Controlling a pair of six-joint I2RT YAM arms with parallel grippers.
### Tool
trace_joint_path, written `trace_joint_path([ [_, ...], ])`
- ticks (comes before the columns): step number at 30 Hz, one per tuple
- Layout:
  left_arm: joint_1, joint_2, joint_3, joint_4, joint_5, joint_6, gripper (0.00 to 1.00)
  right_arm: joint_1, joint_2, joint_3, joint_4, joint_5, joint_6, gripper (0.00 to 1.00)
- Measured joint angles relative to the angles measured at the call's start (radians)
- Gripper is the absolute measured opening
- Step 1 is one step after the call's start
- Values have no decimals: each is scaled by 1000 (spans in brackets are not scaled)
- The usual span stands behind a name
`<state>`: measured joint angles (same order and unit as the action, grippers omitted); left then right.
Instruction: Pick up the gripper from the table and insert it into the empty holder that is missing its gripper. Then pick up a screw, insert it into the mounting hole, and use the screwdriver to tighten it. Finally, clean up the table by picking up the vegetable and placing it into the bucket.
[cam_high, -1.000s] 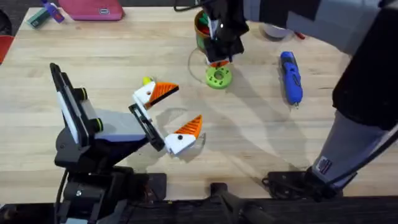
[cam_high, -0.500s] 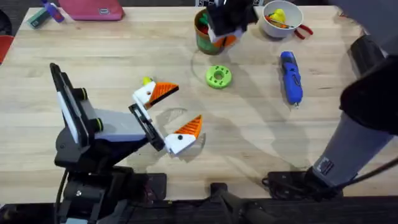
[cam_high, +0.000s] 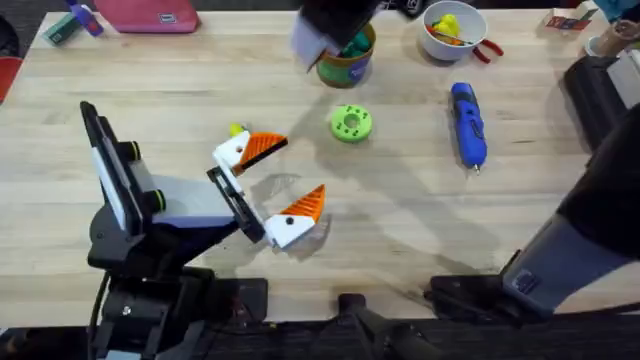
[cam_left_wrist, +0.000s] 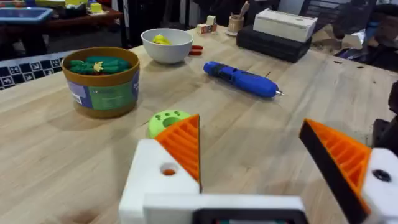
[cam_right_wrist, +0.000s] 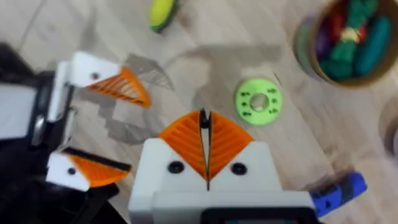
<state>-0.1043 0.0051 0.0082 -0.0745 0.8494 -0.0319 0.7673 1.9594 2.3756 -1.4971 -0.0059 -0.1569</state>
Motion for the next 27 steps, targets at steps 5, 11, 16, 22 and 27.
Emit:
trace_joint_path([
  [5, 0, 0, 0, 0, 0, 0, 985, 135, 4, 0, 0, -5, -121, 6],
  [11, 0, 0, 0, 0, 0, 0, 986, 217, 4, 0, 0, -11, -214, 6],
  [16, 0, 0, 0, 0, 0, 0, 985, 241, 5, 0, 0, -11, -275, 6],
  [22, 0, 0, 0, 0, 0, 0, 986, 244, 11, 0, 9, -11, -301, 6],
  [27, 0, 0, 0, 0, 0, 0, 985, 246, 46, 0, 63, -11, -305, 6],
])
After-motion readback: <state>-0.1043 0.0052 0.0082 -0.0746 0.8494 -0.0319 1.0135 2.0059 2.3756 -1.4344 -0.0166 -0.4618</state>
